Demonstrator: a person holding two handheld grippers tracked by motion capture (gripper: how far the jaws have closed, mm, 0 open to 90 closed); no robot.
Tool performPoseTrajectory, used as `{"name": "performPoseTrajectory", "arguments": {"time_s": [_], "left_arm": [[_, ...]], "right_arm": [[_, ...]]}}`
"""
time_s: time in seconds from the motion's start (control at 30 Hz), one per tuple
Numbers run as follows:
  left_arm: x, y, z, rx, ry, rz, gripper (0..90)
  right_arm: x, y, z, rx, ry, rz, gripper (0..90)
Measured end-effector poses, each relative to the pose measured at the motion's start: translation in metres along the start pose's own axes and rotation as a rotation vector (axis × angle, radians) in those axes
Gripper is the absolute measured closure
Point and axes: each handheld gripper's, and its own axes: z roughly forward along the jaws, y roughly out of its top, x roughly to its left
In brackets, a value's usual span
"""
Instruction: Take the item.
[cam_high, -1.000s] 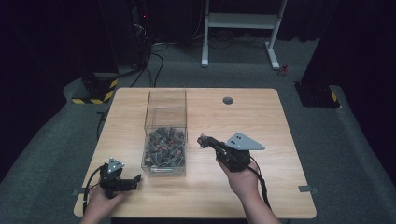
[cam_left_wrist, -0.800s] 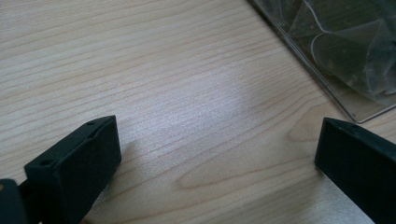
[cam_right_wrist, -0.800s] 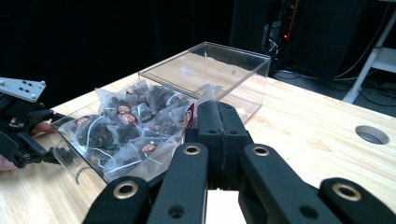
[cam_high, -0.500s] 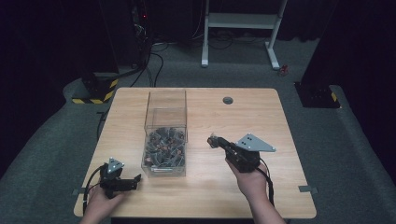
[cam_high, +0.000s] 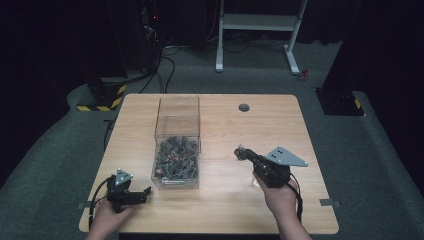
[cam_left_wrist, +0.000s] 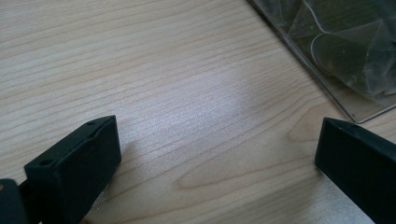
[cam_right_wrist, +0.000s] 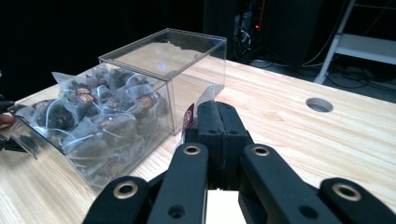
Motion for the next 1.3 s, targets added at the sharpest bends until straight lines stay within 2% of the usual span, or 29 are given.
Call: {"name": "performPoseTrajectory", "arguments": {"time_s": [0.47,0.7,1.03,1.3], "left_arm": [[0.000,0.000,0.000,0.003,0.001,0.003,0.6],[-0.001,0.000,0.000,0.000,0.003,0.001,0.6],[-0.001,0.000,0.000,0.000,0.003,0.002,0.6],[-0.001,0.000,0.000,0.000,0.002,-0.001,0.6]], "right_arm": [[-0.017,-0.018,-0.024,0.027,-0.054,0.022,90.0],[-0.024,-0.033,-0.034,0.055,-0.080,0.033,90.0],[-0.028,-0.052,-0.034,0.099,-0.091,0.051,90.0],[-0.031,-0.064,-0.027,0.149,-0.093,0.058,89.9]]}}
